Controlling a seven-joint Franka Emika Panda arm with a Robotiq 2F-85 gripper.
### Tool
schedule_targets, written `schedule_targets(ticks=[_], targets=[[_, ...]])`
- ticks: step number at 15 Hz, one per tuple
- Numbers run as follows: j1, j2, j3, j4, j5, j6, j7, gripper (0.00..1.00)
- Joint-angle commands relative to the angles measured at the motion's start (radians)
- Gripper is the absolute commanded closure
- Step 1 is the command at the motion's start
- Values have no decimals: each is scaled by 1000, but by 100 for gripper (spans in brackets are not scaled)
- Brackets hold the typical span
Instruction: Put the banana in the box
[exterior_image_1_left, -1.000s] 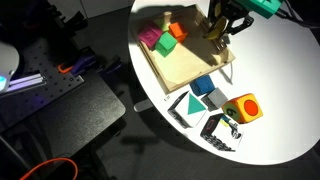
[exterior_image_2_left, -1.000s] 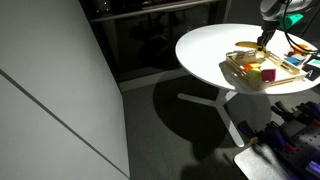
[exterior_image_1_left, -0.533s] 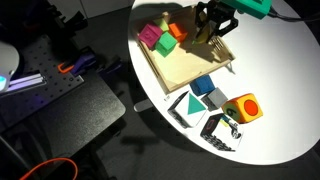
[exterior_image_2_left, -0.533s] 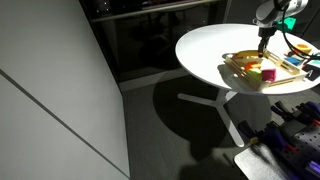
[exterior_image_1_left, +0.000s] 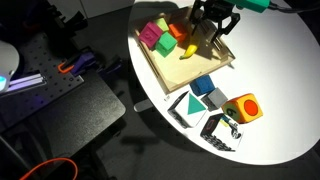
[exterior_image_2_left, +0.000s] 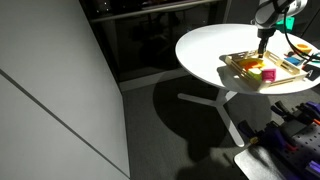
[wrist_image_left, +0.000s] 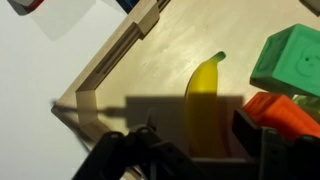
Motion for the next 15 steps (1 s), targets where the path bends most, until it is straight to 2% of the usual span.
schedule_targets(ticks=[1,6,11,15], targets=[[13,-75,-4,-83,-5,69,44,0],[21,-148,-1,-142,48,69,173,0],[46,-209,-24,-174,113,28,407,0],[87,-259,-63,-208,109,-3,627,0]])
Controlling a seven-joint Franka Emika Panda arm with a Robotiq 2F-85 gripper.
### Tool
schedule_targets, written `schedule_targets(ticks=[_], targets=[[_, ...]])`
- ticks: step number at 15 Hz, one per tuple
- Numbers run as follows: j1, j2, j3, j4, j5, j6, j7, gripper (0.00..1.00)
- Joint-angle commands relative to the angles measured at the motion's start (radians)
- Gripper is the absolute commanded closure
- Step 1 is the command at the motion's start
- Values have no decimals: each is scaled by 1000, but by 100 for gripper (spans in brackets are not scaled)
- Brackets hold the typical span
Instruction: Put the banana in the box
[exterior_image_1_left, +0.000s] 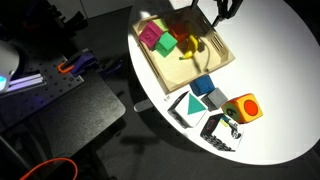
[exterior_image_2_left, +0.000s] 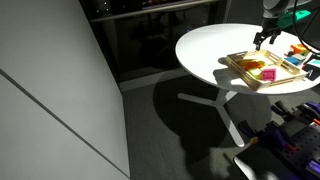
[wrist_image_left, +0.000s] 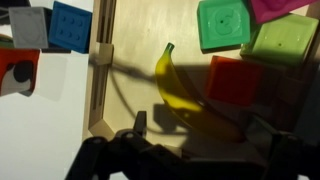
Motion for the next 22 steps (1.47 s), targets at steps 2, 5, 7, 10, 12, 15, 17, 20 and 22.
schedule_targets(ticks=[2,5,7,10,12,15,17,20,22], targets=[[64,-93,-58,-65,-8,-81,211,0],[75,-145,-60,-87,1,-190,239,0],[73,-180,-52,-98,13,-264,227,0],[72,-234,-46,-115,16,-337,209,0],[73,-277,-42,-138,13,-346,197,0],[80,-347,-38,-187,2,-304,203,0],[84,-394,-33,-222,-4,-261,208,0],[87,-453,-28,-270,2,-189,205,0],[87,-476,-25,-290,3,-157,207,0]])
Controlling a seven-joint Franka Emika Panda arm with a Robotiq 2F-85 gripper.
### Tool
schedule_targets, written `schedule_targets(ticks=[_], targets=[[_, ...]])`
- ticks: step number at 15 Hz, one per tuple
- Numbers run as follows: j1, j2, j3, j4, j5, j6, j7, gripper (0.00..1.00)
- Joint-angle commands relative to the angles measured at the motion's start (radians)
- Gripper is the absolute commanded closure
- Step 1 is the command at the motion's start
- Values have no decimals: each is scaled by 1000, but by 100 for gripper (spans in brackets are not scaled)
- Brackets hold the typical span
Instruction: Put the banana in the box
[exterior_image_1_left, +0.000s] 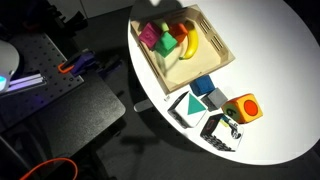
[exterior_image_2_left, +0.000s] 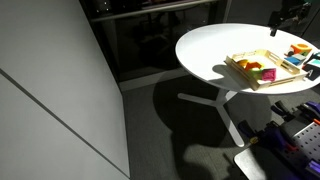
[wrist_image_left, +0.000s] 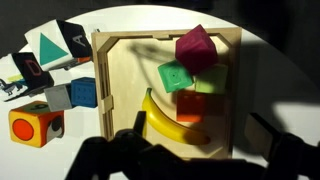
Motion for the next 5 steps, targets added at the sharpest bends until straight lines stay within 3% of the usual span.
schedule_targets(ticks=[1,5], targets=[[3,-72,2,-65,5,66,-3,0],[1,-32,2,-30,0,35,0,0]])
